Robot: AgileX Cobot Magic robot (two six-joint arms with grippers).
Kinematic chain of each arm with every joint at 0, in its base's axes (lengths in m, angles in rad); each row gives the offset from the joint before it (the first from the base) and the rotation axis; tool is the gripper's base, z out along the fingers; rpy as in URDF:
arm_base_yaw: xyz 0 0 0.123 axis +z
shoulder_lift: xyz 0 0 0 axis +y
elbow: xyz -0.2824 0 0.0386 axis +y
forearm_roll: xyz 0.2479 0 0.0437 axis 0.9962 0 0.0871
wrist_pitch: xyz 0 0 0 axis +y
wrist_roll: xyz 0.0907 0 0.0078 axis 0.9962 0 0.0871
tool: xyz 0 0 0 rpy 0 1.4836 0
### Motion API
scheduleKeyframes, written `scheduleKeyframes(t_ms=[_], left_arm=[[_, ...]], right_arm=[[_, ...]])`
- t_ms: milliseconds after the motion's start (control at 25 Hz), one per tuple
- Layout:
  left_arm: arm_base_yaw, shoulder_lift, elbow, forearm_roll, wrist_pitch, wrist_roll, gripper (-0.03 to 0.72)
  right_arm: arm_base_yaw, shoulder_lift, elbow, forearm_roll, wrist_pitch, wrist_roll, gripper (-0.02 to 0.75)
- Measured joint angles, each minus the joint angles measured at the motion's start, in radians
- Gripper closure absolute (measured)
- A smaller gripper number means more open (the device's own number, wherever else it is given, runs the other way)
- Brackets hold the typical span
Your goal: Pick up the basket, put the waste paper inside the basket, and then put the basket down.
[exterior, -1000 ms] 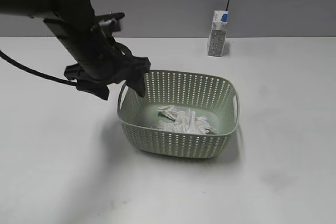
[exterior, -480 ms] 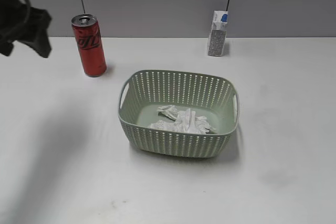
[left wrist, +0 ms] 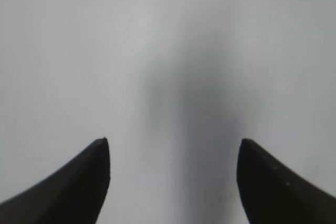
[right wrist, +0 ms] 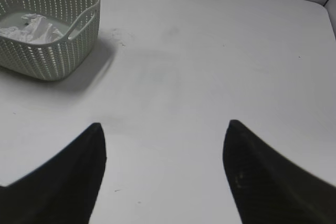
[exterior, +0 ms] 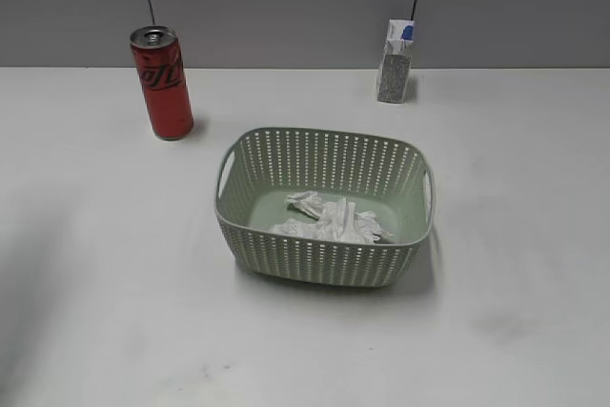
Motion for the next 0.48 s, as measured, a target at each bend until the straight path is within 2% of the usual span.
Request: scheduleKeyframes(t_ms=[240,480], left_arm=[[0.0,-0.272,0.204,-0.024,0.002,0.001,0.119],[0.0,-0.611,0.428,-0.03,-0.07,0.001,0.119]], right_arm=[[0.0,0.0,0.003,0.0,0.0,0.014,0.214],[0.0,-0.001,0.003,-0.019,0.0,0.067,0.216]])
